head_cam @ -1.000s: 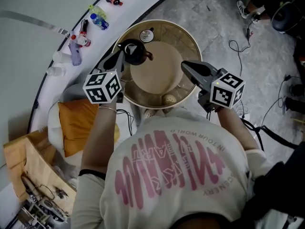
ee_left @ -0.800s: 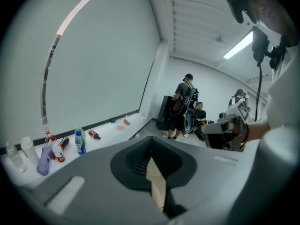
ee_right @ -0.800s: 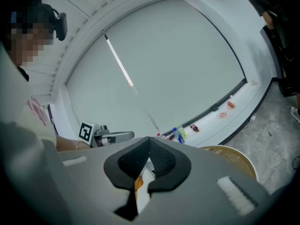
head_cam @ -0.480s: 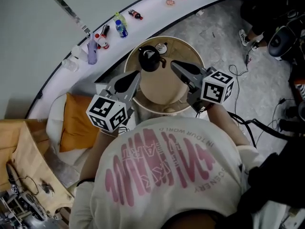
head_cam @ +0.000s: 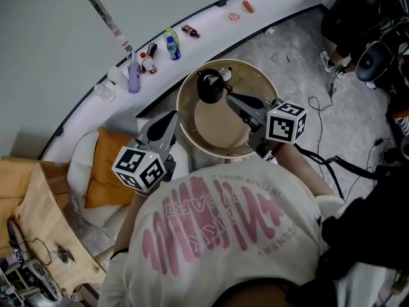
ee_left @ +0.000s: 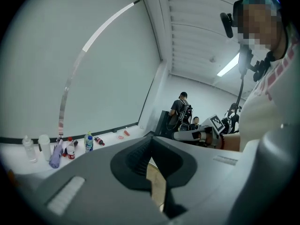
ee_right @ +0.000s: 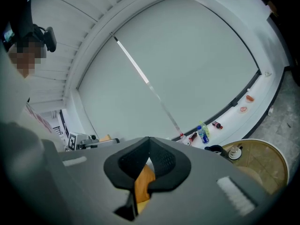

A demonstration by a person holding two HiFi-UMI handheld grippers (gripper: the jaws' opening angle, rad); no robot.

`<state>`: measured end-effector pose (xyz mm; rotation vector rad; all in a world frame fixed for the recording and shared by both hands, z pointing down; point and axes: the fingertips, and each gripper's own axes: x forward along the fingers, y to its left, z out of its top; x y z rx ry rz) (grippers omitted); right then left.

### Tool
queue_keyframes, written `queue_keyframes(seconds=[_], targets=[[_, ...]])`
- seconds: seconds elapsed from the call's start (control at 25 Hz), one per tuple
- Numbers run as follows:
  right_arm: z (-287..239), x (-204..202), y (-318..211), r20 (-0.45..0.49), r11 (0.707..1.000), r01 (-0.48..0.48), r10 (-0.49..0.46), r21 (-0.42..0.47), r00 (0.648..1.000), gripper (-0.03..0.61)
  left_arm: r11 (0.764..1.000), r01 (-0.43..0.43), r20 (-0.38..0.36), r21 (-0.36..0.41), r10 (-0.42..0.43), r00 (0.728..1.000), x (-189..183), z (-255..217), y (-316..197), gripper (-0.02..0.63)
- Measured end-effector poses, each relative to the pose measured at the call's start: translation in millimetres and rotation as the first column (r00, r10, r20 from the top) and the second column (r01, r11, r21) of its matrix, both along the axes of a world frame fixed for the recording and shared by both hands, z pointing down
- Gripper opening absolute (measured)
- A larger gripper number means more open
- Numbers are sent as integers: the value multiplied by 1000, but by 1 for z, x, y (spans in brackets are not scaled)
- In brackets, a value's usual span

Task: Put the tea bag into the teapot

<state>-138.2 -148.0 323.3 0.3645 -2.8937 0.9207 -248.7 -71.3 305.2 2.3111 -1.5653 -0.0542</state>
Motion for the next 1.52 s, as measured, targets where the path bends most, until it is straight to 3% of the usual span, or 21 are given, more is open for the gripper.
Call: queue_keyframes(seconds=[0.28,0.76,1.52], targets=[[12,-26,27,-68,997,55,-52,49,996,5,1000,7,-4,2,-7,1000,-18,4,23,14],[18,-50,49,-93,995,80,-74,67,993,5,1000,-10,-5,-17,10,1000,-36,20,48,14],[25,-55,48,-102,996,75,-70,48,992,5,1000,-18,-19,-23,18,1000,-40,26,45,14]])
